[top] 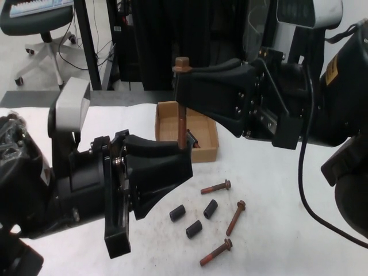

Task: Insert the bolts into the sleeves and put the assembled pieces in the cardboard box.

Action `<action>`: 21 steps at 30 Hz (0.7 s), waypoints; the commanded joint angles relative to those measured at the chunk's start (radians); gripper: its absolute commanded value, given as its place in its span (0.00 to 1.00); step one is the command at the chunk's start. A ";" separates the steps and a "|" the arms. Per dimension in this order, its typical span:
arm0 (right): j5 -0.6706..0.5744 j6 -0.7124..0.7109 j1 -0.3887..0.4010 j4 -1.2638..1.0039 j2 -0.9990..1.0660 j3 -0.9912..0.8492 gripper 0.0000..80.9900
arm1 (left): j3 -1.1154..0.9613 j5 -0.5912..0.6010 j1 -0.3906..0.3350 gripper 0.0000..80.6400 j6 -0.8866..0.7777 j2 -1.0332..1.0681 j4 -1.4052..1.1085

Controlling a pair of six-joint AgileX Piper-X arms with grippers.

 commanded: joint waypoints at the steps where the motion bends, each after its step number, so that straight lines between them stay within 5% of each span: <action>1: 0.001 -0.011 -0.016 -0.005 -0.010 -0.011 0.01 | -0.009 0.036 -0.005 0.00 -0.008 -0.003 -0.031; 21: 0.001 -0.009 -0.034 -0.005 -0.010 -0.011 0.01 | -0.009 0.018 -0.005 0.00 -0.008 -0.003 -0.044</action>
